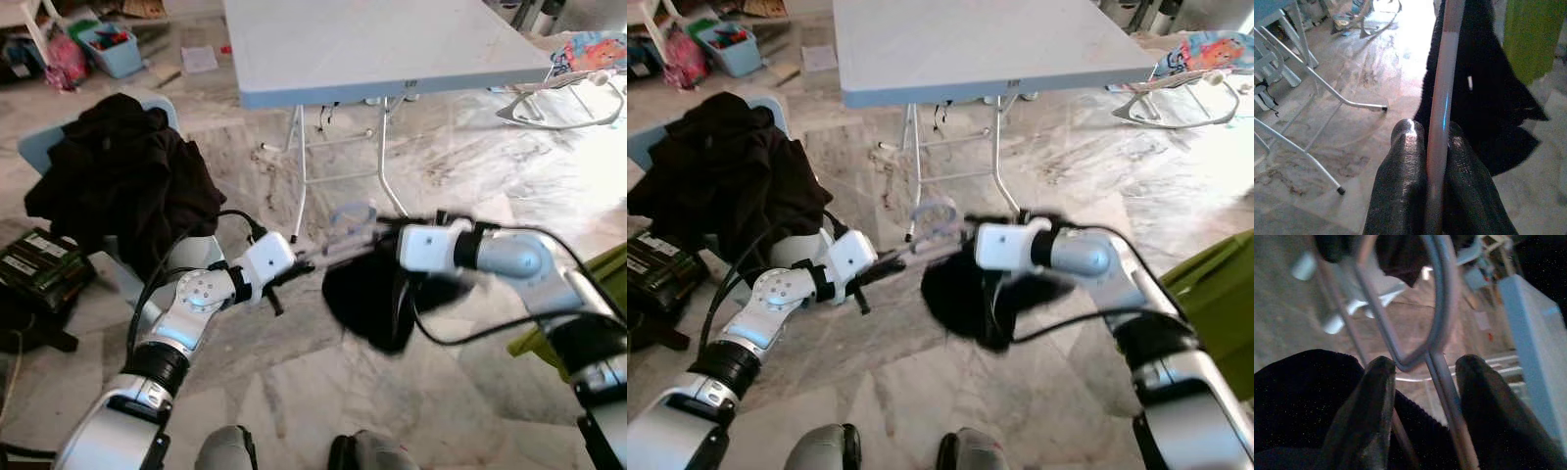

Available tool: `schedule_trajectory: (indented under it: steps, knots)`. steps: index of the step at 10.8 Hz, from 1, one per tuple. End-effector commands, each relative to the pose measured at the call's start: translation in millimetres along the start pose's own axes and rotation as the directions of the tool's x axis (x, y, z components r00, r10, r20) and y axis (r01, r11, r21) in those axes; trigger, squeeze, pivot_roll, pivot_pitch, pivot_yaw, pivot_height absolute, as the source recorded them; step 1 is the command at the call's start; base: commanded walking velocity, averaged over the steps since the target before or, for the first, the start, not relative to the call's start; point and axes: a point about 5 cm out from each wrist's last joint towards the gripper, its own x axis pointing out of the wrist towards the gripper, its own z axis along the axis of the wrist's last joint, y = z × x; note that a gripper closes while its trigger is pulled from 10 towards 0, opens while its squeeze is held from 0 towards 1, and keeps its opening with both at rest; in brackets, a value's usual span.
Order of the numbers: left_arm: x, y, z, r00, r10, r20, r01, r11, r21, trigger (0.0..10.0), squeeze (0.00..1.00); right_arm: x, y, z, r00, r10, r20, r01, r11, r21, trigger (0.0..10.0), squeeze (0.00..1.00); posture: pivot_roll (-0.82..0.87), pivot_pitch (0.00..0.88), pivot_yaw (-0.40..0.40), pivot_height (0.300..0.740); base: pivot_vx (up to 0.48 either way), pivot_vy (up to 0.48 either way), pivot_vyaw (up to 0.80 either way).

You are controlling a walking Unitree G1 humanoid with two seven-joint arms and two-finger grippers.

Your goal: Hang hanger

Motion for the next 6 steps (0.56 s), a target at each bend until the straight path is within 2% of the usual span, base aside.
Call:
schedule_trajectory:
  steps: [1,2,4,5,6]
  knots:
    - [-5.4,10.2,7,0.994,0.093,0.063,-0.091,0.995,-0.04,0.0,0.0,-6.4,-6.5,-8,0.998,-0.054,-0.037,0.055,0.998,0.02,10.0,1.0,-0.08,0.126,-0.066,0.74,0.0,0.0,0.0]
    - [-6.1,8.4,4,0.992,0.113,0.06,-0.109,0.991,-0.074,0.0,0.0,-7.4,-18.9,-10,0.978,-0.203,-0.054,0.205,0.978,0.029,10.0,1.0,-0.08,0.123,-0.065,0.74,0.0,0.0,0.0]
    - [-7.2,7.7,3,0.992,0.112,0.054,-0.107,0.991,-0.081,0.0,0.0,-3.3,-24.7,-3,0.929,-0.371,-0.023,0.371,0.926,0.073,10.0,1.0,-0.08,0.119,-0.057,0.74,0.0,0.0,0.0]
    - [-7.2,9.8,5,0.992,0.116,0.055,-0.112,0.991,-0.079,0.0,0.0,-2.7,-23.5,-5,0.906,-0.422,-0.043,0.424,0.902,0.086,10.0,1.0,-0.07,0.119,-0.056,0.74,0.0,0.0,0.0]
    - [-7.7,14.7,8,0.99,0.127,0.063,-0.122,0.99,-0.074,0.0,0.0,-2.4,-13.7,-13,0.9,-0.427,-0.092,0.437,0.884,0.165,10.0,1.0,-0.07,0.121,-0.061,0.74,0.0,0.0,0.0]
